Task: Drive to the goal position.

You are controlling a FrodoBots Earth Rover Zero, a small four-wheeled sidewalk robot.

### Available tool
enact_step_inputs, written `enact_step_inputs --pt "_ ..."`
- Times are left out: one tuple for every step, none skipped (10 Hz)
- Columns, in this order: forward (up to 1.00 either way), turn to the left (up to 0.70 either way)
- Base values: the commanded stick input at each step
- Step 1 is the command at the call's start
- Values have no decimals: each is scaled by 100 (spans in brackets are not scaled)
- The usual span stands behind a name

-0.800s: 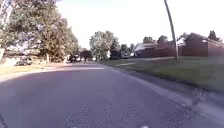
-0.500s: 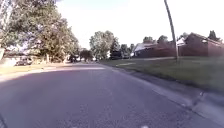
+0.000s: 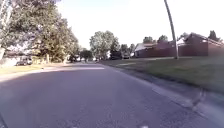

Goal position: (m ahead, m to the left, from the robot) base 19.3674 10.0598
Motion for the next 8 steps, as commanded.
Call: enact_step_inputs --pt "7 0" --pt "8 0" --pt "86 0" --pt "100 0" --pt "100 0" --pt "100 0" --pt "100 0" --pt "100 0"
